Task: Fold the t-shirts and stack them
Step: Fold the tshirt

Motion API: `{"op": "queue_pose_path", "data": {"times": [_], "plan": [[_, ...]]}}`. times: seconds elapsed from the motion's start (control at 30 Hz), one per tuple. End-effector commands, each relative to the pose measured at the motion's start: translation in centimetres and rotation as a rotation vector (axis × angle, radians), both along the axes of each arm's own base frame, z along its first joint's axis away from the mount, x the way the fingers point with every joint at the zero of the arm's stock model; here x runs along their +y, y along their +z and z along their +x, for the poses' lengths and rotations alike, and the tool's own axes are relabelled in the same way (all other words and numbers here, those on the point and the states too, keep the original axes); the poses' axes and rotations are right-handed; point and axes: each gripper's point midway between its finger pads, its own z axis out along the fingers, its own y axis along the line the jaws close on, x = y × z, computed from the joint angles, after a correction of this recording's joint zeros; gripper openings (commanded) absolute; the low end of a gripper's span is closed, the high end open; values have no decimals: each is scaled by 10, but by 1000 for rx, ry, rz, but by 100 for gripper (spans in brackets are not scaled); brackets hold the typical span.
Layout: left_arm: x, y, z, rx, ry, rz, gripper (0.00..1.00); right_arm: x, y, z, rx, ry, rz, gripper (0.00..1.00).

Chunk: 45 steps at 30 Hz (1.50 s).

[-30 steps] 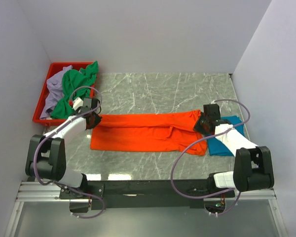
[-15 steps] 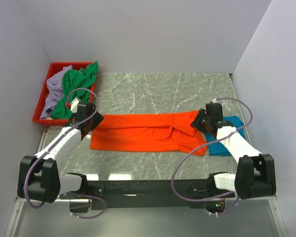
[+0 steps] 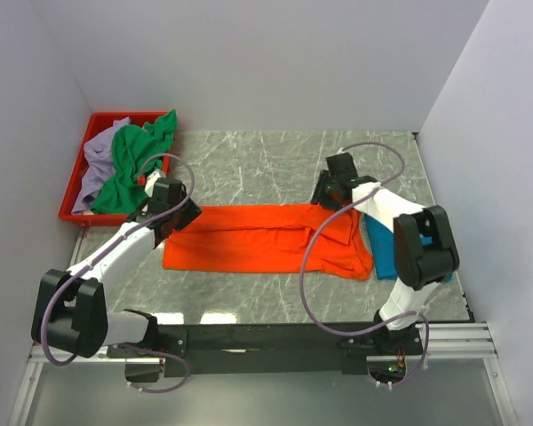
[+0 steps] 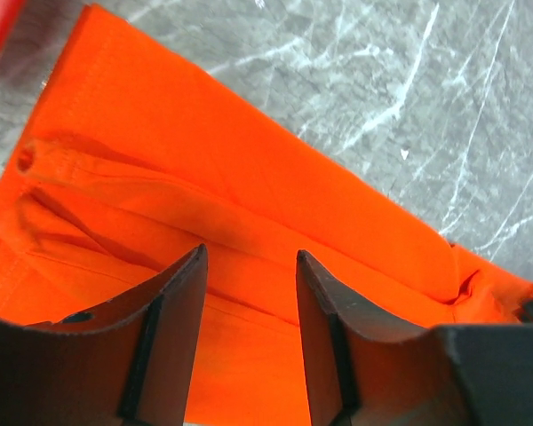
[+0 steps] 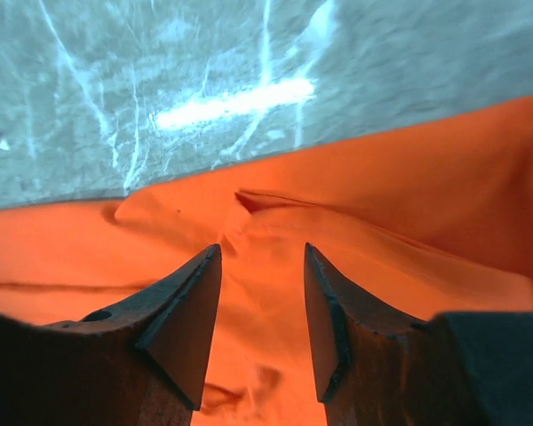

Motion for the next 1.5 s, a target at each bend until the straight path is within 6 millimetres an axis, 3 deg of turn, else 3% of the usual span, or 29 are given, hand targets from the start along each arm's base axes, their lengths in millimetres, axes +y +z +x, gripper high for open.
{"op": "queue_pose_path", "data": {"times": [0.0, 0.17, 0.37, 0.47, 0.5, 0.57, 0.97, 1.23, 1.43, 1.47], "plan": [[-13, 16, 5, -40, -53, -12, 49, 10, -1, 12, -9, -32, -35, 49], [-25, 17, -2, -41, -96, -4, 49, 19, -22, 15, 22, -49, -60, 47], [-30, 13, -9, -32, -114, 4, 48, 20, -30, 12, 26, -83, -63, 40], [-32, 13, -10, -33, -120, 7, 47, 21, -30, 11, 19, -88, -60, 33], [-33, 13, -11, -32, -124, 8, 48, 22, -30, 11, 18, -89, -58, 23], [-34, 13, -12, -32, -130, 10, 47, 22, -28, 11, 12, -92, -61, 19], [-45, 8, -15, -22, -169, 11, 46, 21, -21, 23, 6, -105, -84, 34], [-48, 7, -15, -16, -181, 19, 45, 26, -32, 21, 34, -92, -86, 27], [-49, 6, -15, -13, -185, 20, 45, 23, -34, 17, 45, -93, -109, 27], [-50, 6, -15, -14, -186, 18, 45, 23, -34, 17, 45, -91, -109, 23]]}}
